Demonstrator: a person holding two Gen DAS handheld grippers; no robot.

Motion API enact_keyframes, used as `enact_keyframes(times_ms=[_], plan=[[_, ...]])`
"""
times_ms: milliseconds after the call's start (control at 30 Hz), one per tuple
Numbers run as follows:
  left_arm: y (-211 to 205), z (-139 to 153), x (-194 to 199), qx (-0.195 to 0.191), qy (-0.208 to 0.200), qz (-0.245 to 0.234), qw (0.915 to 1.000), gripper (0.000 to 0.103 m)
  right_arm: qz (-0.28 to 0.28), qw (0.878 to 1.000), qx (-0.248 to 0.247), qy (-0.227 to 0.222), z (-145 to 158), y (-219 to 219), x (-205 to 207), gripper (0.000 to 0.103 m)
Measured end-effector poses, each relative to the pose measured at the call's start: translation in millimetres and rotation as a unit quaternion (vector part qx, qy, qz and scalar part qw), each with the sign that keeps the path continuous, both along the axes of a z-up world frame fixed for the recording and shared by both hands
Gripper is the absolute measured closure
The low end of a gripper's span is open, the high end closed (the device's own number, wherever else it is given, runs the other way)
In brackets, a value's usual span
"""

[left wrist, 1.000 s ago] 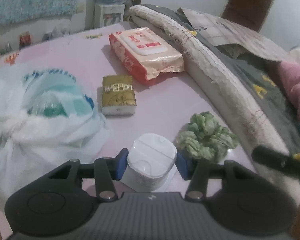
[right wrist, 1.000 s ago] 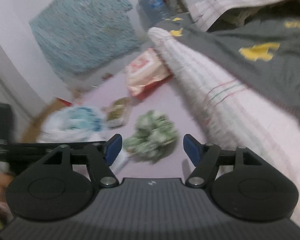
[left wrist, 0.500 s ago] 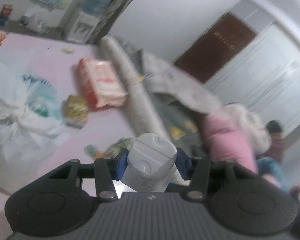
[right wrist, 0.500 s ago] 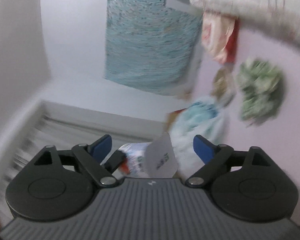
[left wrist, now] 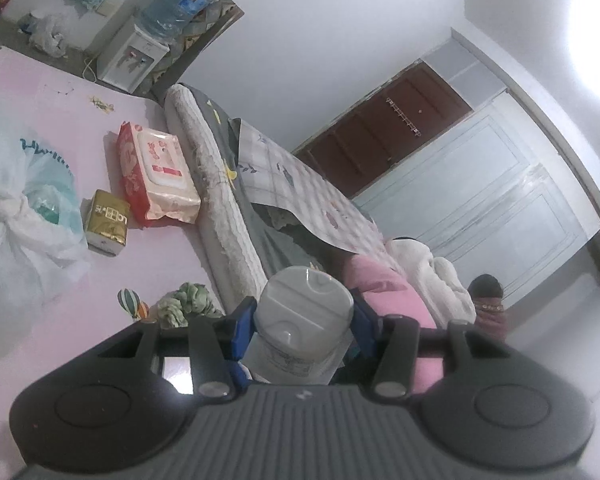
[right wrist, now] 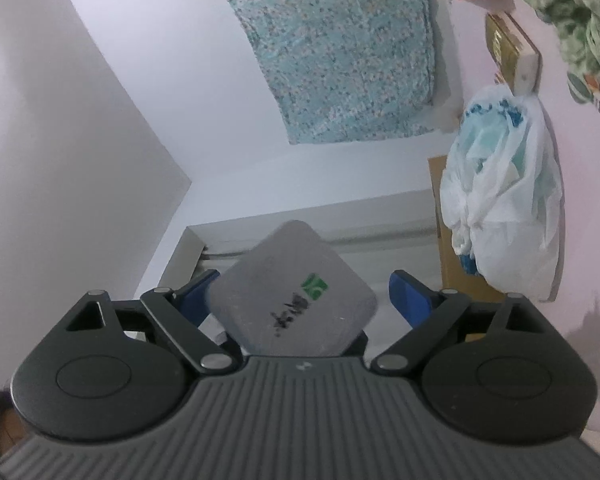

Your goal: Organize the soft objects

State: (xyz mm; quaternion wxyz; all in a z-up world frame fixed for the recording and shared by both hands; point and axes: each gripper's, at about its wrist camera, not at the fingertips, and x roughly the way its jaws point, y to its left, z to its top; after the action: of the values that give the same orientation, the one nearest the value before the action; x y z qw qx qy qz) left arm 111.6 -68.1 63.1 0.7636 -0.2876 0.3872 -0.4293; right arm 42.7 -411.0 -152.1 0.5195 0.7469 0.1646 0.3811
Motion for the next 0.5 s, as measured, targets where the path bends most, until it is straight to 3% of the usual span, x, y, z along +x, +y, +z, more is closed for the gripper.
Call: enact_keyframes(times_ms=[67, 333, 433, 500], plan=[[1, -2, 0, -0.006, 0.002, -0.001, 1.0, 0.052, -0.007, 1.0, -0.021, 0.002, 3, -2, -3, 0.026], [5, -9, 0, -0.005, 0.006, 0.001, 1.0, 0.052, -0.023, 0.998, -0.061, 0.015, 5, -14, -20, 0.026], [13, -7, 1, -0.004, 0.003, 0.023, 0.9997, 0.041, -0.024, 0.995, -0.085, 0.036, 2, -17, -21, 0.026], [19, -7, 3, 0.001, -0.003, 0.034, 0.9994, 0.039, -0.022, 0.993, -0.103, 0.054, -2, -18, -21, 0.026]])
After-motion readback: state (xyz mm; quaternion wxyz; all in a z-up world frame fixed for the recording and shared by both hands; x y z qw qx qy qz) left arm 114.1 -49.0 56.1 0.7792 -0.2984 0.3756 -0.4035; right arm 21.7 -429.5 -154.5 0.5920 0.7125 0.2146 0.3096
